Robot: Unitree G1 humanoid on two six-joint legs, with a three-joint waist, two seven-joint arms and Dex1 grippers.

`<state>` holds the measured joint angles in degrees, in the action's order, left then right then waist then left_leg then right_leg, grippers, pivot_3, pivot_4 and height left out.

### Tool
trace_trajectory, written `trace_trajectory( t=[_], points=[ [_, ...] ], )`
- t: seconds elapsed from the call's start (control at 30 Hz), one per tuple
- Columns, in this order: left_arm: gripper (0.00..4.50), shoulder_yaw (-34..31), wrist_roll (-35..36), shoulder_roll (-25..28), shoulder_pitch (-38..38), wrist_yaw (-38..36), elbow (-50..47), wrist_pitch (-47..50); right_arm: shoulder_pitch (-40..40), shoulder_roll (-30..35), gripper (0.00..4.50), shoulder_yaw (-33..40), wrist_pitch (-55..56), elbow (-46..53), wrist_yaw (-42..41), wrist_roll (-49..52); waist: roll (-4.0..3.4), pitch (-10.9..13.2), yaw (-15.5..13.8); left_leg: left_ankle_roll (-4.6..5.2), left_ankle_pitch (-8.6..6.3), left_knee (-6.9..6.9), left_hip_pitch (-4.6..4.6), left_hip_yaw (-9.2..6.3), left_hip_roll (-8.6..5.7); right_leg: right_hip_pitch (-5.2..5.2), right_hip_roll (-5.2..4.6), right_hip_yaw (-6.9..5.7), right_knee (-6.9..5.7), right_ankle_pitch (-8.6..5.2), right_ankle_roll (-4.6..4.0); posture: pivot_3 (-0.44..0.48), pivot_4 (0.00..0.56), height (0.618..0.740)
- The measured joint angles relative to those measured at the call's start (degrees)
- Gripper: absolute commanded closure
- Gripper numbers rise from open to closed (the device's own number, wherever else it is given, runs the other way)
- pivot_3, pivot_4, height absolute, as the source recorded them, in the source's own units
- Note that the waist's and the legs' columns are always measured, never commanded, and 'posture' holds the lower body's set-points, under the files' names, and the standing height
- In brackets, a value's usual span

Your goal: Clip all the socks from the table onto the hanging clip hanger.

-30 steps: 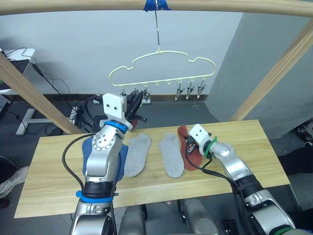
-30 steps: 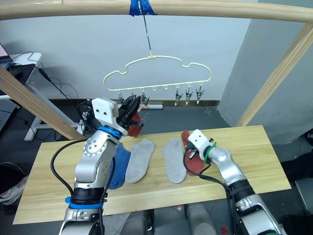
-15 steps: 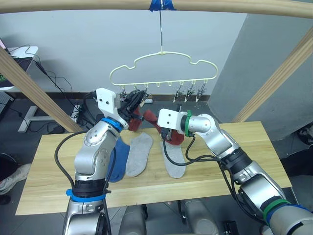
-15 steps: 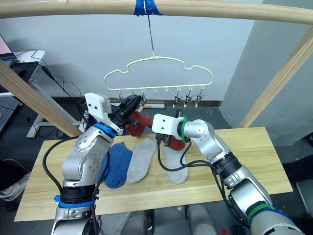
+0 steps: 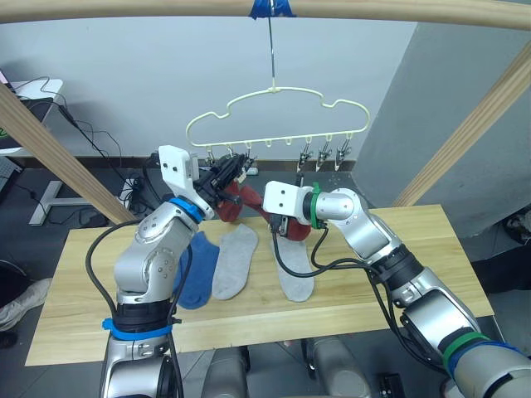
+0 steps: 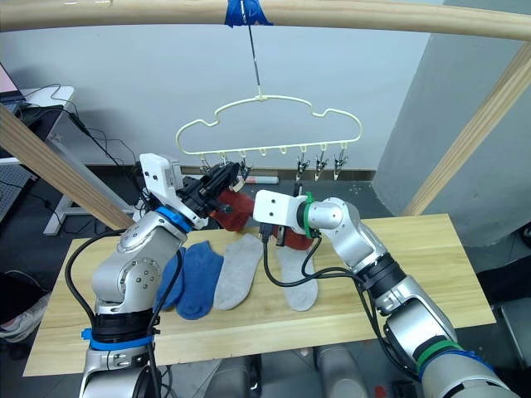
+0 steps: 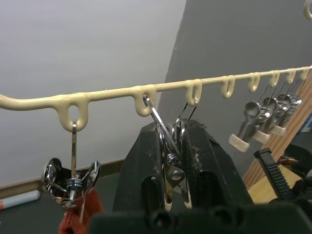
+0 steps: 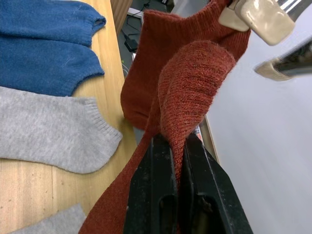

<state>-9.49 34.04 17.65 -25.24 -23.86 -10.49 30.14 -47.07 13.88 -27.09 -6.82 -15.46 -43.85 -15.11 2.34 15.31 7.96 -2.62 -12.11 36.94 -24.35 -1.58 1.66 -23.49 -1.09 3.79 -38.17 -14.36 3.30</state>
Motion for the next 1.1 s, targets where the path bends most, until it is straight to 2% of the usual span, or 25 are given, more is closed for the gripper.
trace_trajectory(
  t=[0.27,1.1],
  points=[
    [4.24,-0.51,1.91,1.71,-0.21,-0.53,-0.48,2.15,-1.00,-1.28,4.50,0.00,0.39,-0.88,0.34,-1.22,0.00,0.00,-0.02,0.00,0.00,0.00,0.00,-0.01,0.00,-0.01,0.00,-0.01,0.00,0.00,-0.01,-0.179,0.202,0.740],
    [4.24,-0.77,1.91,1.73,0.18,-0.57,-0.89,2.24,-2.64,-4.97,4.50,1.52,3.23,-4.43,2.85,-0.33,0.00,0.00,0.00,0.00,0.00,0.00,0.00,-0.01,0.00,-0.01,-0.01,-0.01,-0.03,0.02,-0.03,-0.175,0.195,0.740]
  ],
)
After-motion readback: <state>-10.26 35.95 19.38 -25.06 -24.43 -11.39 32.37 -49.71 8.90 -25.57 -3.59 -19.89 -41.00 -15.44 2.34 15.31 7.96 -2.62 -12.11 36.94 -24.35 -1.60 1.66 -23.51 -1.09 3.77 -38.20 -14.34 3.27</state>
